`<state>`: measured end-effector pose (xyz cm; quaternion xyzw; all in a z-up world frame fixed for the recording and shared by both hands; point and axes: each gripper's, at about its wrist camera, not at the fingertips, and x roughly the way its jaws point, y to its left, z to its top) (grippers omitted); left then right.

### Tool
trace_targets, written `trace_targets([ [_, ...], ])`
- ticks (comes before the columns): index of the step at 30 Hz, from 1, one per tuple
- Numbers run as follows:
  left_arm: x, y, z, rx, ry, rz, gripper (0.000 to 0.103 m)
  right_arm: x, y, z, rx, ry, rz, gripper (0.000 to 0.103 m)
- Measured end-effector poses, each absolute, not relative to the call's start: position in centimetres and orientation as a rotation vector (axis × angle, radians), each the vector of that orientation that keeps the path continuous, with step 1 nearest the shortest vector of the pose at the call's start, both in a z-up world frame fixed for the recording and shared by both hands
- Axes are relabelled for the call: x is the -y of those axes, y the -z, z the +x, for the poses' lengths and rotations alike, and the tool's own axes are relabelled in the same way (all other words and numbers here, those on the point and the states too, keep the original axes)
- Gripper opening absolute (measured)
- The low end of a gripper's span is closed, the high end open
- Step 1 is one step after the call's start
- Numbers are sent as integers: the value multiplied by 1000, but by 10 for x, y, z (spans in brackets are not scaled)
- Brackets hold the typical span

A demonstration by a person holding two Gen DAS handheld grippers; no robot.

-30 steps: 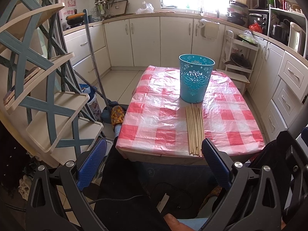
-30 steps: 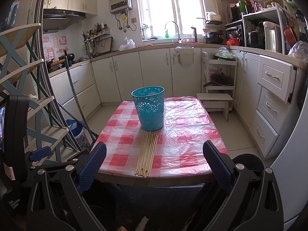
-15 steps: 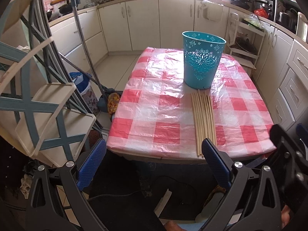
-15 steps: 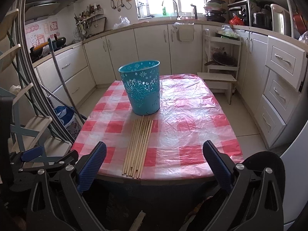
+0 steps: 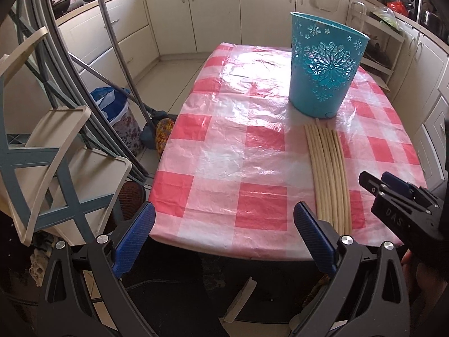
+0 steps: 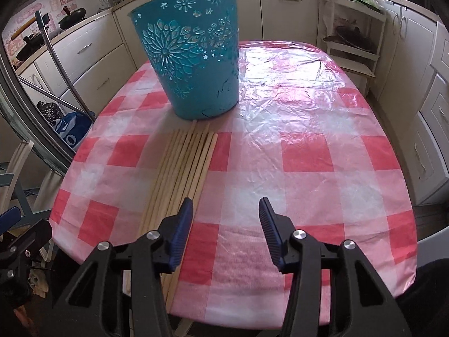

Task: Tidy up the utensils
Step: 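Move both grippers toward the wooden chopsticks beside the teal bin, then lower the left gripper onto one chopstick and close on it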

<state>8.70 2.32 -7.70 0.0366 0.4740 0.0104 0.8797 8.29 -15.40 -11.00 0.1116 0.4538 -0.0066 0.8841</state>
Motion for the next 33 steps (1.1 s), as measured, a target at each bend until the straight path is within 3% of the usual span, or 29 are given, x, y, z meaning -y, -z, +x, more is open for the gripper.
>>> trace_targets([
  [11, -18, 96, 100, -1029, -23, 98, 95, 154, 127, 113, -965, 39, 107, 44],
  [16, -19, 102, 105, -1041, -27, 99, 95, 164, 129, 119, -969, 67, 104, 26],
  [33, 3, 113, 125, -1065, -6, 131, 95, 168, 128, 127, -971, -51, 229, 26],
])
